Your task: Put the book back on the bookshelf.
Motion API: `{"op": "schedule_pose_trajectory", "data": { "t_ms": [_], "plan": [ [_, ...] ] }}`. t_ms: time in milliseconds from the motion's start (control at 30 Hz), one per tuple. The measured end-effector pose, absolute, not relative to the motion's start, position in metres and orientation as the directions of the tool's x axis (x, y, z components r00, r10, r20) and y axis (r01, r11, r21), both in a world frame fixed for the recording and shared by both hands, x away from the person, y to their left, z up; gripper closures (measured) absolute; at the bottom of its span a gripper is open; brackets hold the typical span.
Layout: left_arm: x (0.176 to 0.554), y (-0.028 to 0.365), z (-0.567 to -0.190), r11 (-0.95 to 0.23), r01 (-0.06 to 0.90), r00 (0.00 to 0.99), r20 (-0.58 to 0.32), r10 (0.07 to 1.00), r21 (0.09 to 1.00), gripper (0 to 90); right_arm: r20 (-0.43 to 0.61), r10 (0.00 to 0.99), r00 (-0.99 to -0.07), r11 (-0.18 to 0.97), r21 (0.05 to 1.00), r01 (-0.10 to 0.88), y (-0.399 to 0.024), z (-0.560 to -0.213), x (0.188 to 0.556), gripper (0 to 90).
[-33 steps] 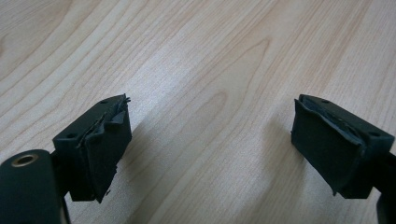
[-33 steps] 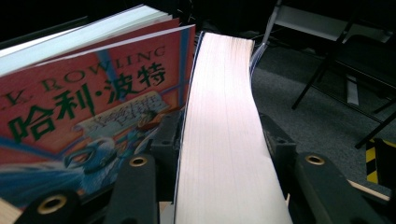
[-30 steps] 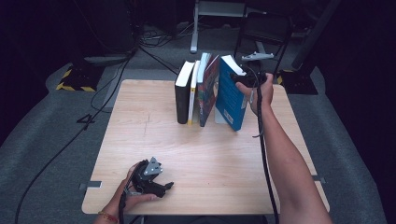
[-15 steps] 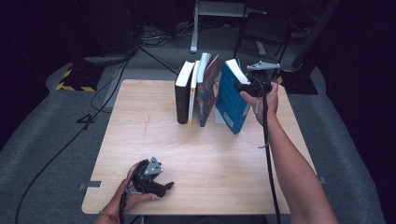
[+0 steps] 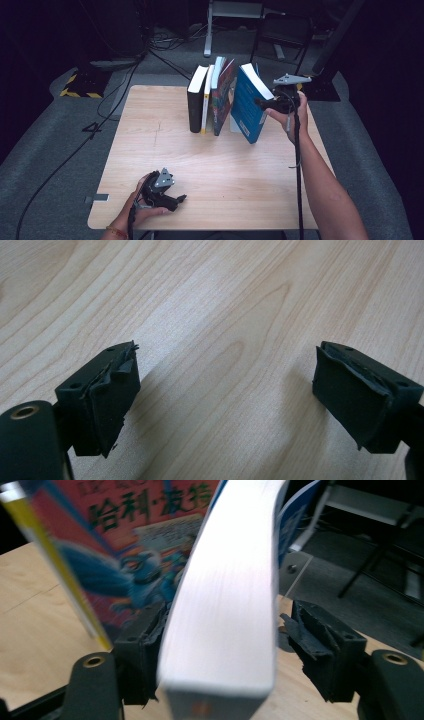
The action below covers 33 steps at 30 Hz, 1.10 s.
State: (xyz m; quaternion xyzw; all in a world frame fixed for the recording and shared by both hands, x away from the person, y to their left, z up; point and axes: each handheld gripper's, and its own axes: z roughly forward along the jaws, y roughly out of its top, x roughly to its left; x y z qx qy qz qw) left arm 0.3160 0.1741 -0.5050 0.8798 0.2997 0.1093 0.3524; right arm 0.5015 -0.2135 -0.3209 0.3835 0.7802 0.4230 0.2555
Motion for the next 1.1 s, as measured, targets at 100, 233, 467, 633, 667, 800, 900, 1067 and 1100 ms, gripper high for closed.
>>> {"op": "schedule_pose_trajectory", "data": {
  "t_ms": [100,233,467,633,667,800,900,1067,1100],
  "plan": [
    [0.316,0.174,-0.505,-0.573,0.451,0.796,-0.018,0.605,0.684,11.5,-0.043,0.799,-0.6,0.328,0.867,0.375,-0.219,-0.332,0.492,31.9],
    [0.318,0.172,-0.505,-0.571,0.455,0.793,-0.019,0.609,0.684,10.9,-0.06,0.788,-0.612,0.358,0.855,0.376,-0.224,-0.352,0.487,32.9],
    [0.318,0.172,-0.505,-0.569,0.455,0.793,-0.02,0.609,0.685,10.8,-0.052,0.789,-0.612,0.364,0.843,0.397,-0.221,-0.394,0.485,53.0],
    [0.318,0.172,-0.505,-0.569,0.454,0.793,-0.02,0.609,0.685,10.8,-0.06,0.799,-0.599,0.345,0.861,0.374,-0.219,-0.399,0.487,58.6],
    [0.318,0.172,-0.505,-0.569,0.454,0.793,-0.02,0.609,0.685,10.8,-0.059,0.811,-0.583,0.33,0.868,0.371,-0.216,-0.401,0.489,59.9],
    [0.318,0.172,-0.505,-0.569,0.455,0.793,-0.02,0.609,0.685,10.8,-0.054,0.834,-0.549,0.302,0.878,0.373,-0.211,-0.402,0.491,60.6],
    [0.318,0.172,-0.505,-0.569,0.454,0.793,-0.02,0.609,0.685,10.8,-0.048,0.863,-0.503,0.269,0.886,0.377,-0.205,-0.404,0.492,61.0],
    [0.318,0.172,-0.505,-0.569,0.455,0.793,-0.02,0.609,0.685,10.8,-0.06,0.896,-0.439,0.246,0.892,0.379,-0.188,-0.405,0.493,60.9],
    [0.318,0.172,-0.505,-0.569,0.455,0.792,-0.019,0.61,0.685,10.8,-0.06,0.899,-0.434,0.243,0.893,0.38,-0.187,-0.405,0.493,60.8]
  ]
}}
